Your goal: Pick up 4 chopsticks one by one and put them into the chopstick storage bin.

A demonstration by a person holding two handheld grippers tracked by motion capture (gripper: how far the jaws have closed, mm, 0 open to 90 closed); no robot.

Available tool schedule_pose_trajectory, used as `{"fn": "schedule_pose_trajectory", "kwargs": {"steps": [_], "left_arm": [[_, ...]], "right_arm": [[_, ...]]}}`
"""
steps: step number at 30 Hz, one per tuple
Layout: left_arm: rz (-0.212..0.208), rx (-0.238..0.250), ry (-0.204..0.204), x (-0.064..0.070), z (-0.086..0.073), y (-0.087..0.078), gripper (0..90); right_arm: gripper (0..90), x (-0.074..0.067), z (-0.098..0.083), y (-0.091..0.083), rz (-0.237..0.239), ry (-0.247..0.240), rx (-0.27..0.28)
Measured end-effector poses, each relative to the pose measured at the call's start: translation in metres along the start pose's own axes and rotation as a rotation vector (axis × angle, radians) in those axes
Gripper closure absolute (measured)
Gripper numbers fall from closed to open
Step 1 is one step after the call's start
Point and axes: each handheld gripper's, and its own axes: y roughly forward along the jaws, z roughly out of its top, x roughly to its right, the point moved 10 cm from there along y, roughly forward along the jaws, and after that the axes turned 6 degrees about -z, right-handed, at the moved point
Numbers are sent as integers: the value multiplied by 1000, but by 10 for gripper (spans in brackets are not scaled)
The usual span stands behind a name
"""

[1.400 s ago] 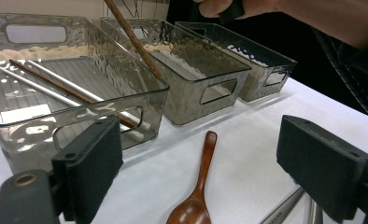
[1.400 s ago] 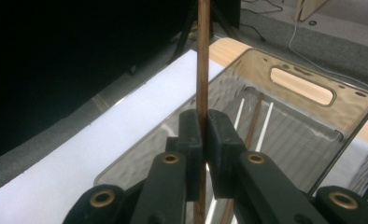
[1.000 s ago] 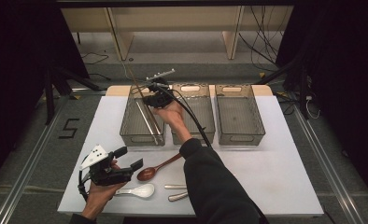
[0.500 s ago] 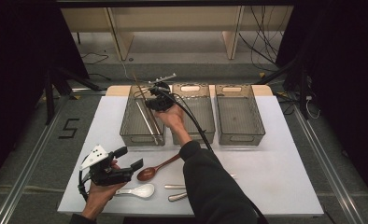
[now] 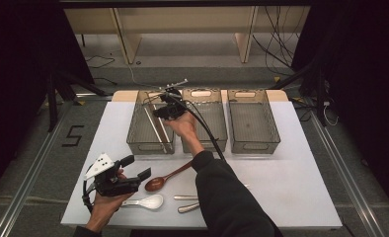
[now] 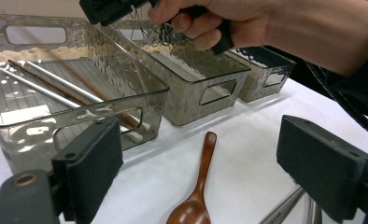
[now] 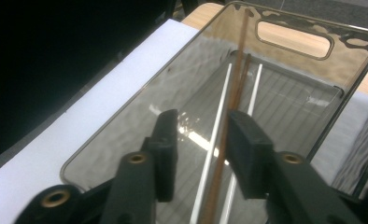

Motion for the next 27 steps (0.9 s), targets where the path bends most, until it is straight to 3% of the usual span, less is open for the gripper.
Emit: {"fn": "schedule_pose_trajectory", "kwargs": {"steps": [8, 9, 16, 21, 27], "left_arm": [[1, -2, -2, 0, 0, 0, 137], [1, -5, 0, 0, -1, 0, 137], [5, -7, -3, -1, -1, 1, 137], [8, -7, -3, -1, -2, 1, 137], [11, -9, 1, -2, -2, 1, 137]], "right_arm": [[483, -1, -2, -28, 55, -51, 11], [449, -1, -5, -37, 60, -76, 13], [396, 3, -26, -74, 91, -135, 9], [374, 10, -43, -94, 86, -172, 5], [365, 16, -55, -106, 85, -173, 5]]}}
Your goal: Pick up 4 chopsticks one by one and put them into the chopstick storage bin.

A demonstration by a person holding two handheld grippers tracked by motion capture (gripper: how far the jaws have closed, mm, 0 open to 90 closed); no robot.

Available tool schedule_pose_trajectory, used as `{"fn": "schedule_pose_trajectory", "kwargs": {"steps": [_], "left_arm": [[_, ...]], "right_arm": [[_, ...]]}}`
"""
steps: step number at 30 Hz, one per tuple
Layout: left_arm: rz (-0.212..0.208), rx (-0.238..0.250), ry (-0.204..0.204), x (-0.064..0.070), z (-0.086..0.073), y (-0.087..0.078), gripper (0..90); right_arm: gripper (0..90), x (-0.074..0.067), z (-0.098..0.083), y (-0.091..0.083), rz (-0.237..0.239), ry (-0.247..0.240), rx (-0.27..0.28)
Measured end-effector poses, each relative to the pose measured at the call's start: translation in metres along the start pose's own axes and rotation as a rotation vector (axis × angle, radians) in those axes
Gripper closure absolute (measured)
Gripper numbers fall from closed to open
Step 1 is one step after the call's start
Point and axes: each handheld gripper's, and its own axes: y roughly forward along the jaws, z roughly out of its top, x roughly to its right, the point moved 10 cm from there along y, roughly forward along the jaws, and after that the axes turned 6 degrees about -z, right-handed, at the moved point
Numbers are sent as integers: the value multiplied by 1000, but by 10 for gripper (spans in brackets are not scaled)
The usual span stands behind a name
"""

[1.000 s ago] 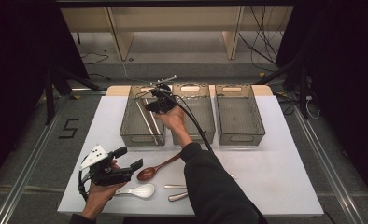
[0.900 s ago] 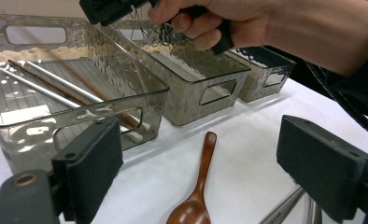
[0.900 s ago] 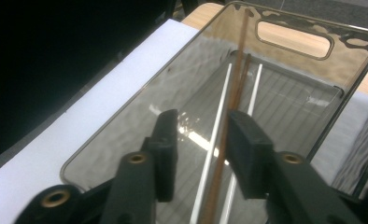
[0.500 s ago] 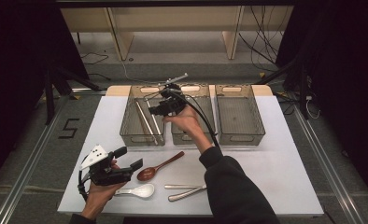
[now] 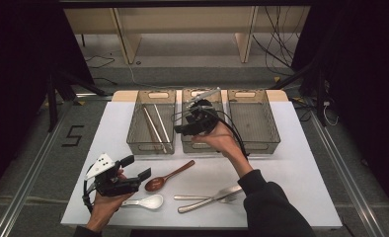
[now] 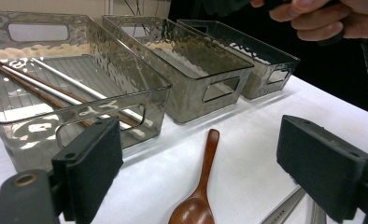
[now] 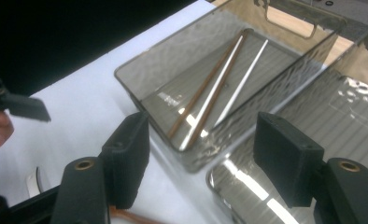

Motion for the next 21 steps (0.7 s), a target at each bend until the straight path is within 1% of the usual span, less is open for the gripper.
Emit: {"fn": "schedule_pose_trajectory", "kwargs": {"steps": [2, 4, 6, 10, 11, 13, 14, 20, 21], "left_arm": [[1, -2, 0, 0, 0, 0, 137], [1, 0, 0, 0, 0, 0, 137], [2, -3, -1, -1, 0, 0, 137], [1, -4, -1, 0, -1, 0, 137], [1, -4, -2, 0, -1, 0, 137], [1, -6, -1, 0, -1, 0, 137], [0, -10, 2, -1, -1, 0, 137], [3, -11, -3, -1, -1, 1, 137], [3, -13, -1, -2, -2, 0, 137]], "right_arm": [[357, 0, -7, -5, -1, -11, -6], [353, 0, -10, -6, -3, -20, -7], [344, -2, -17, -10, -1, -32, -19], [342, -4, -23, -14, 4, -44, -23], [341, -5, -26, -14, 4, -40, -28], [339, -6, -30, -16, 9, -52, -34], [338, -7, -33, -17, 10, -49, -39], [333, -11, -47, -18, 14, -72, -56], [332, -11, -50, -19, 14, -70, -61]]}}
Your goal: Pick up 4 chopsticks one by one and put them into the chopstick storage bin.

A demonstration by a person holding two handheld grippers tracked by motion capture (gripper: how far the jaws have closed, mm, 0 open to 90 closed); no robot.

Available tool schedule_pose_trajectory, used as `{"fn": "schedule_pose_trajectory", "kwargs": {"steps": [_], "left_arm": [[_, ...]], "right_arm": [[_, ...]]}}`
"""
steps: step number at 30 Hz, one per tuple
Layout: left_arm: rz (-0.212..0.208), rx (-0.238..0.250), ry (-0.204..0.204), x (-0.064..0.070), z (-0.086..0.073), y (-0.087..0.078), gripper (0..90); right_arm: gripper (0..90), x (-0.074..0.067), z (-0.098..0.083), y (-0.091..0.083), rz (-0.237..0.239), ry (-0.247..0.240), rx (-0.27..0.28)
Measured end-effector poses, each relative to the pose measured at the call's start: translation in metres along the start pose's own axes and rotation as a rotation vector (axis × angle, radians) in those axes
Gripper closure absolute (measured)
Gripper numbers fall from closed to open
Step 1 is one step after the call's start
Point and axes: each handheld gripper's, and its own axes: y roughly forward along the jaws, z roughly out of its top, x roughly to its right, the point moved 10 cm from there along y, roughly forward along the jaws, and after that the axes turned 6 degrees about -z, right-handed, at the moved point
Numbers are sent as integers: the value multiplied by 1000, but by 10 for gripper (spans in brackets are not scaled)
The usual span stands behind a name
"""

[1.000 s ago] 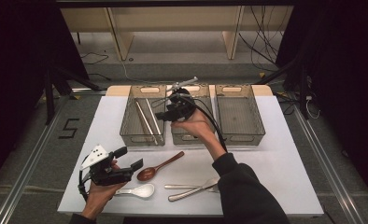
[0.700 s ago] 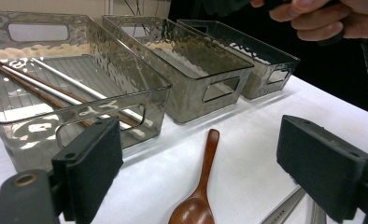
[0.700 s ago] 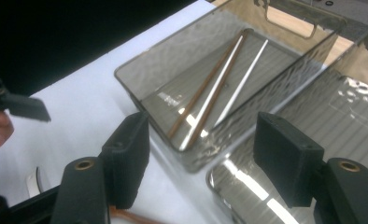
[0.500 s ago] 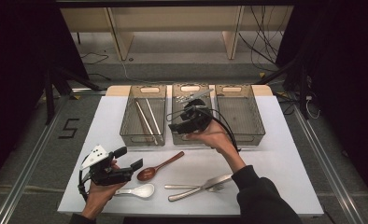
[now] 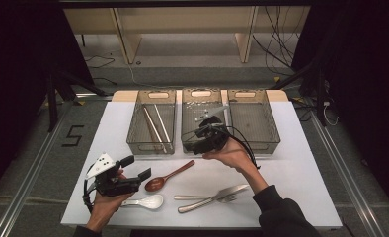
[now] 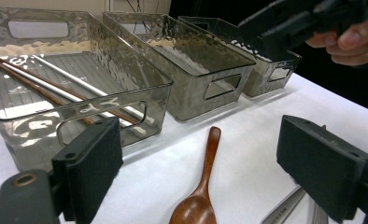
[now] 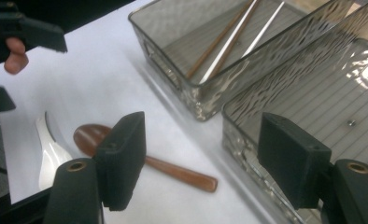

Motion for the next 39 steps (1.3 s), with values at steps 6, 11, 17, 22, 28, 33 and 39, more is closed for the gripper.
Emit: {"fn": "schedule_pose_trajectory", "kwargs": {"steps": [6, 11, 17, 22, 28, 33, 39], "left_arm": [[-3, -10, -7, 0, -1, 1, 137], [12, -35, 23, -1, -3, 1, 137], [-5, -66, 23, 2, -5, 4, 137], [-14, -91, 30, 3, -7, 6, 138], [-18, -119, 39, 4, -7, 10, 137], [-25, -144, 33, 2, -7, 11, 137], [-27, -215, 63, 2, -10, 13, 137]], "right_arm": [[328, -4, -10, -4, 5, -3, 12], [325, -6, -19, -10, 4, 4, 32], [323, -4, -35, -19, -4, 19, 52], [323, 2, -52, -30, -15, 54, 75], [322, 10, -70, -44, -36, 88, 103], [318, 14, -81, -52, -48, 115, 125], [317, 18, -94, -61, -62, 144, 154]]}}
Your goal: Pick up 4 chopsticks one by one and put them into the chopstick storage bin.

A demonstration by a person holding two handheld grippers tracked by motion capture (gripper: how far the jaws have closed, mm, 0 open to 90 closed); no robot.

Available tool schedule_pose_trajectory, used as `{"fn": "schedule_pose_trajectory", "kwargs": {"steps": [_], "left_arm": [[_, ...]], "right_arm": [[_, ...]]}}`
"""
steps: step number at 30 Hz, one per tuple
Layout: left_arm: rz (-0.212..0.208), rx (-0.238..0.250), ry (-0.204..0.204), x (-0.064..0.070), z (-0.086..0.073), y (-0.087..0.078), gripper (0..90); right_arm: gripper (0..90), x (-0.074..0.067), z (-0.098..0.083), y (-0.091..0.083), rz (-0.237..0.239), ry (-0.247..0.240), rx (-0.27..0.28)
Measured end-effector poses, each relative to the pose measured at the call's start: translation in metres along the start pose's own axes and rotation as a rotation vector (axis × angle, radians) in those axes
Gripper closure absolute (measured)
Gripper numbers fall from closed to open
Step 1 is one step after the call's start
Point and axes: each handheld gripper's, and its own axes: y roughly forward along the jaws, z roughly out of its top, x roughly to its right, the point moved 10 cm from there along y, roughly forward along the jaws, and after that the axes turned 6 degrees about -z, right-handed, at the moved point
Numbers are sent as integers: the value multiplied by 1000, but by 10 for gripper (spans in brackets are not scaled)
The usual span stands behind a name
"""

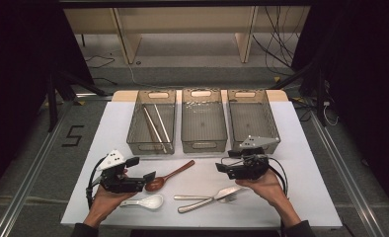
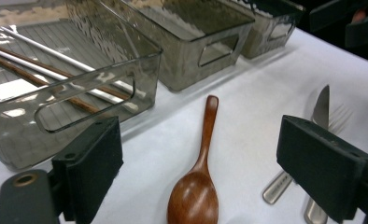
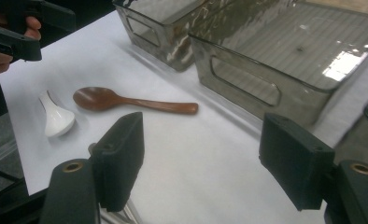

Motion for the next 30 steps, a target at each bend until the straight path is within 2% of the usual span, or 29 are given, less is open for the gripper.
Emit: {"fn": "schedule_pose_trajectory", "kwargs": {"steps": [3, 12, 16, 21, 28, 30], "left_arm": [[13, -39, 22, -1, -2, 1, 137], [9, -100, 40, -4, -5, 1, 137], [10, -125, 40, -6, -7, 0, 138], [21, -172, 64, -7, -10, -1, 139], [18, -194, 61, -9, -11, -1, 139], [20, -221, 75, -10, -13, -1, 139]], "right_arm": [[317, 3, -7, -6, -9, 15, 19], [313, 6, -26, -23, -30, 55, 60], [304, 6, -33, -26, -41, 62, 54], [300, 6, -41, -29, -48, 70, 48], [297, 9, -47, -34, -59, 82, 50], [297, 10, -48, -35, -59, 90, 52]]}}
